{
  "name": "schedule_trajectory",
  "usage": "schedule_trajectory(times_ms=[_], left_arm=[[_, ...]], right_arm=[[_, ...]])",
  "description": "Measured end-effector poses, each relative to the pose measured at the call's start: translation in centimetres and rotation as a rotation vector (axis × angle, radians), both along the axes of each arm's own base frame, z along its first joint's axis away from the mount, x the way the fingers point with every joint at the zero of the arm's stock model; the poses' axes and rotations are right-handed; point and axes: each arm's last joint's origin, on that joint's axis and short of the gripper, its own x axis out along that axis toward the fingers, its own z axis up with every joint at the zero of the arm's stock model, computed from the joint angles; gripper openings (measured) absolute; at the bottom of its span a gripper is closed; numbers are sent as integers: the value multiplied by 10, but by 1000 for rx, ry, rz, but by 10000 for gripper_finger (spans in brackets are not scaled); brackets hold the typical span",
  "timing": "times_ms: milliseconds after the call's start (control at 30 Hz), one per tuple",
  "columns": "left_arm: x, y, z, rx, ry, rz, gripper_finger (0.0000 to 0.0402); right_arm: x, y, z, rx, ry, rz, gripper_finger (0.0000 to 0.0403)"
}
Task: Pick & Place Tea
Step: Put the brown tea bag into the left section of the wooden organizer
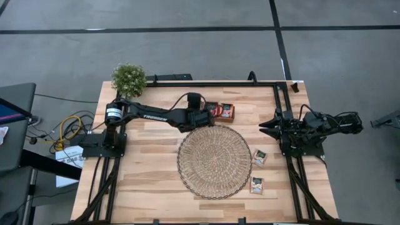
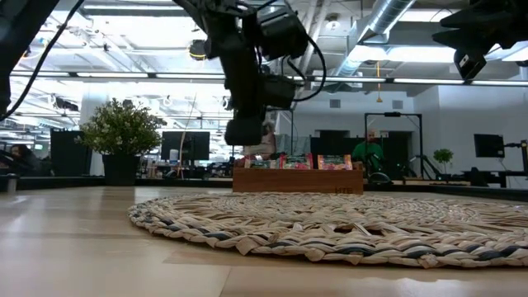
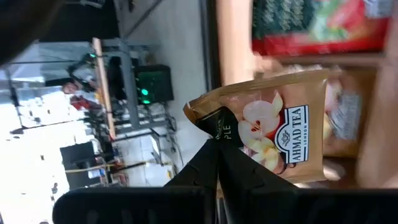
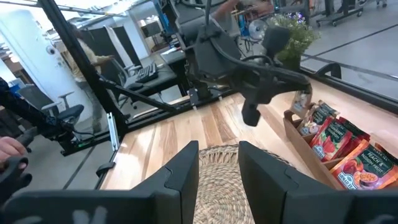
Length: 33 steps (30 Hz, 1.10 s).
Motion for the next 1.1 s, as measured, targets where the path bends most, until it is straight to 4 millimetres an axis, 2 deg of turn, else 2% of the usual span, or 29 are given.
schedule_trajectory(times_ms=[233, 400, 533, 1100], left_arm=[[7, 4, -12, 56, 12, -29, 0], [10, 9, -34, 64, 90, -28, 0], [11, 13, -44, 116, 143, 2, 0], [11, 15, -45, 78, 134, -17, 0]], right_arm=[[0, 0, 0, 0, 0, 0, 104], [0, 0, 0, 7, 0, 0, 104], [0, 0, 0, 8, 0, 0, 104], [0, 0, 0, 19, 0, -1, 104]])
